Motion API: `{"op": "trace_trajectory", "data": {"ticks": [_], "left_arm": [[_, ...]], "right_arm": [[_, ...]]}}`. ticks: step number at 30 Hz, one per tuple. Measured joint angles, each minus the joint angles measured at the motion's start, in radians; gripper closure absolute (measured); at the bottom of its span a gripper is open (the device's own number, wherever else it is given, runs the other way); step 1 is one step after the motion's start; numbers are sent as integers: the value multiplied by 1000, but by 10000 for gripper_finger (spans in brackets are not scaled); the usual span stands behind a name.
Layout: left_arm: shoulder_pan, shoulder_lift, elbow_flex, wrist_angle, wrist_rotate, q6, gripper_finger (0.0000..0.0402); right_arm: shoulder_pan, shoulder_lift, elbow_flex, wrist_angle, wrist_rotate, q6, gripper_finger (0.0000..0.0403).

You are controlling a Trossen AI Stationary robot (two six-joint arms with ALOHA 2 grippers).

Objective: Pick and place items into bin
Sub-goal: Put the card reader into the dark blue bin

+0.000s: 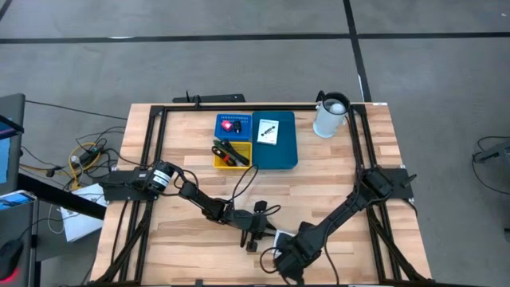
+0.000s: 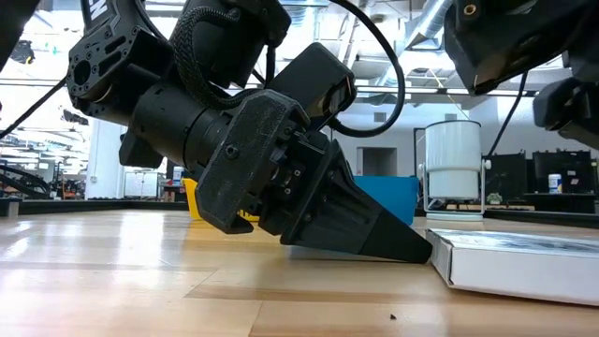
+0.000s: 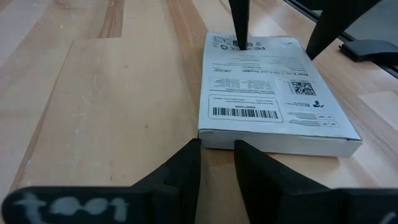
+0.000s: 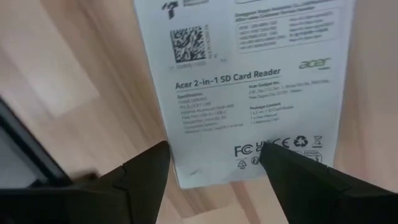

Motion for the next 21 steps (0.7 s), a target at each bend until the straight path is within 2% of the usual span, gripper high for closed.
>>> {"op": "trace_trajectory", "data": {"ticks": [6,11,21], "left_arm": [[-1,0,0,2,-2,-6,307],[-2,0,0,2,-1,-8,307],[-3,0,0,2,-11,-27,307]], "right_arm": [[9,20,24,-13,62,155,146],[28,20,19,-12,139,291,163],[33,20,8,-11,185,388,177]]}}
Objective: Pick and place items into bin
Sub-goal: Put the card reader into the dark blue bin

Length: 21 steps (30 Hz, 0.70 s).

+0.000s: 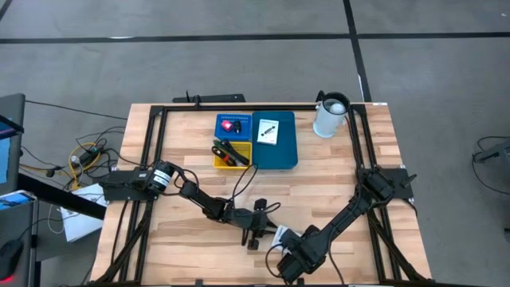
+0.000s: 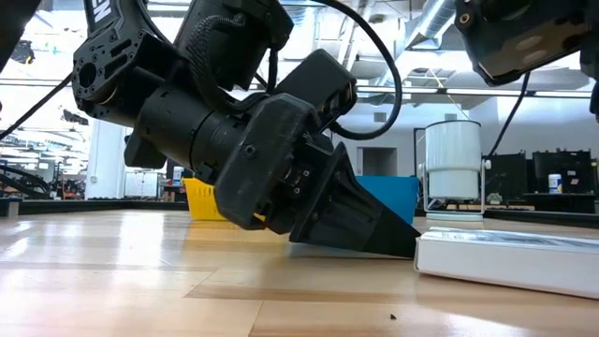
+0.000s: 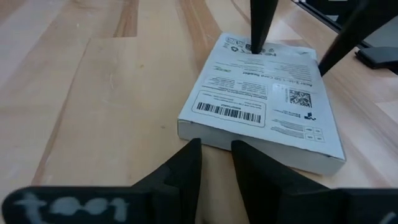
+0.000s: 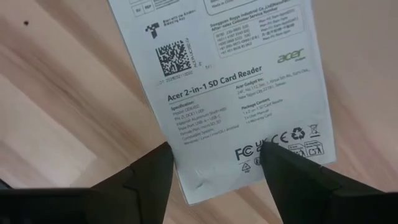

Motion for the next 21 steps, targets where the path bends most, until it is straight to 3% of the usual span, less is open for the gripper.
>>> {"op": "trace_trajectory", "data": {"ticks": [9,21], "left_arm": [[-3,0,0,-1,-5,-25,307],[-5,0,0,-2,-4,-50,307]], "right_arm": [[0,-1,-7,-9,12,62,200],[0,-3,-24,21,2,77,376]]}}
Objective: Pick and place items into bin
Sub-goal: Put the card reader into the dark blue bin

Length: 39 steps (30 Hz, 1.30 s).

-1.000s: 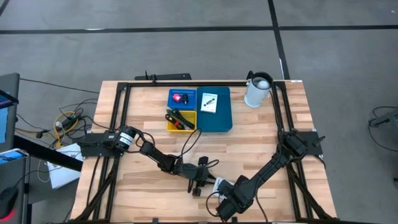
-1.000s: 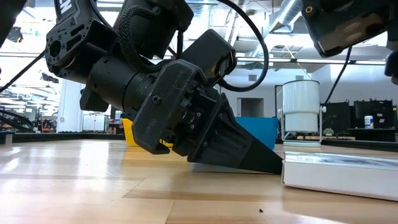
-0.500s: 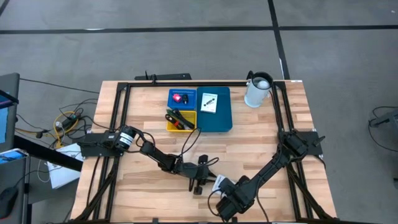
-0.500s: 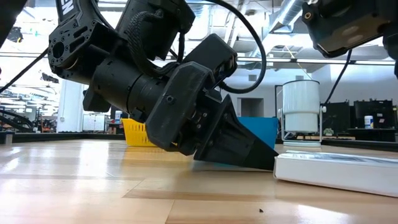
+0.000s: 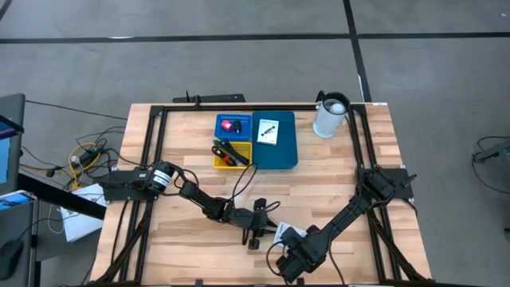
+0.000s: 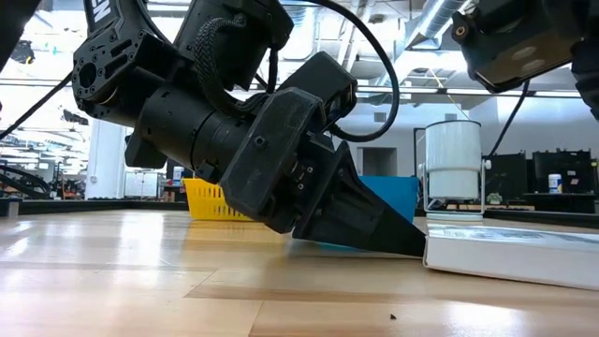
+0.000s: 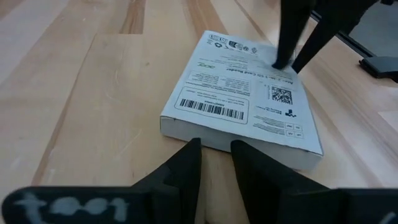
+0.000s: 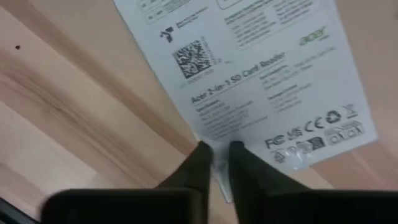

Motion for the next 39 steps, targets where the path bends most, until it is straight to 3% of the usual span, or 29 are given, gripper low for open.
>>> {"op": "trace_trajectory", "data": {"ticks": [2,9,15,21,39], "left_arm": [[0,0,0,0,0,-1,307],[0,0,-1,-1,3,-13,307],[-1,0,0,-3,7,-14,306],[-2,0,-1,-4,1,-14,306],[-2,-1,-2,-20,-6,-25,307]], "right_arm": [[0,-4,-8,15,-2,-14,395],[12,-4,-6,-15,7,17,402],[48,92,58,-332,136,136,402],[74,107,146,-510,58,209,402],[77,71,172,-563,166,198,402]]}}
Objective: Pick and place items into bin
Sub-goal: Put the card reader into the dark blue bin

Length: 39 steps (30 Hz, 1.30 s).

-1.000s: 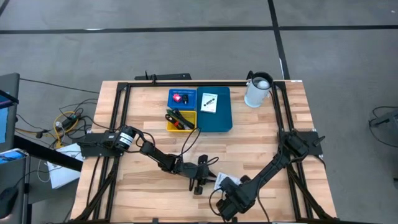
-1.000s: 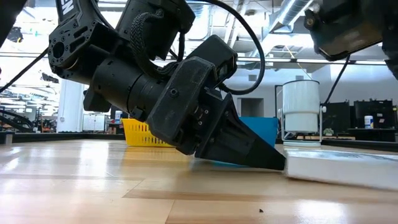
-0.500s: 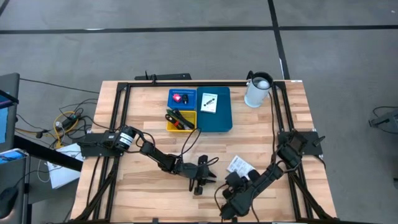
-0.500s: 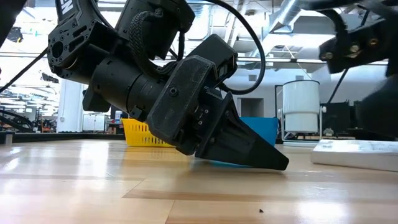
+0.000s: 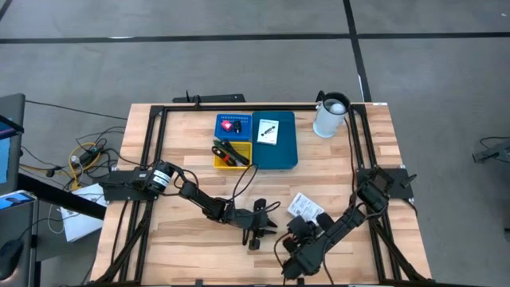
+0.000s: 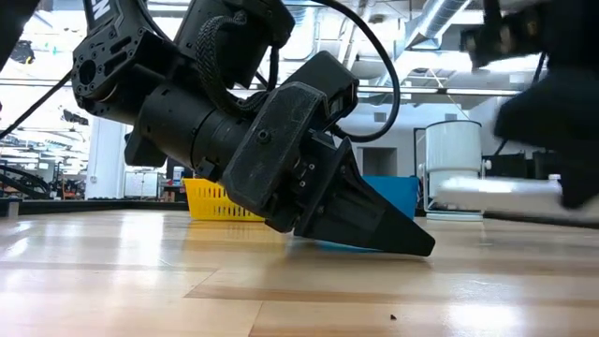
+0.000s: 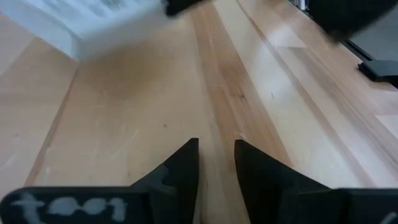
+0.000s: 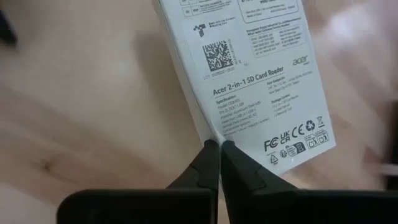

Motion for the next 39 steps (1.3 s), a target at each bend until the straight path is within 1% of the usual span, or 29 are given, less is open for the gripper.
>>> {"op": "trace_trajectory", "data": {"ticks": [5,8,12,16,21,25,29,34,39], "left_arm": [[0,-2,1,-16,15,9,307],[1,-3,0,-17,38,7,307],[1,-37,2,-80,54,14,307],[-1,-90,2,-194,59,34,307],[-2,-137,0,-299,65,36,307],[-2,-143,-1,-322,64,39,307],[-2,-144,0,-331,59,39,307],[-2,-144,0,-333,59,40,307],[-2,-145,0,-333,58,40,307]], "right_arm": [[-4,-68,0,-61,92,17,402],[-24,-116,-5,-58,132,-26,402],[-98,-162,-6,-58,175,-158,402],[-202,-181,-6,-58,192,-329,403],[-343,-186,-6,-58,242,-537,403],[-449,-187,-6,-27,262,-694,403],[-542,-187,-6,53,263,-844,403],[-616,-187,-6,91,259,-943,403],[-637,-186,-6,112,258,-1008,398]]}}
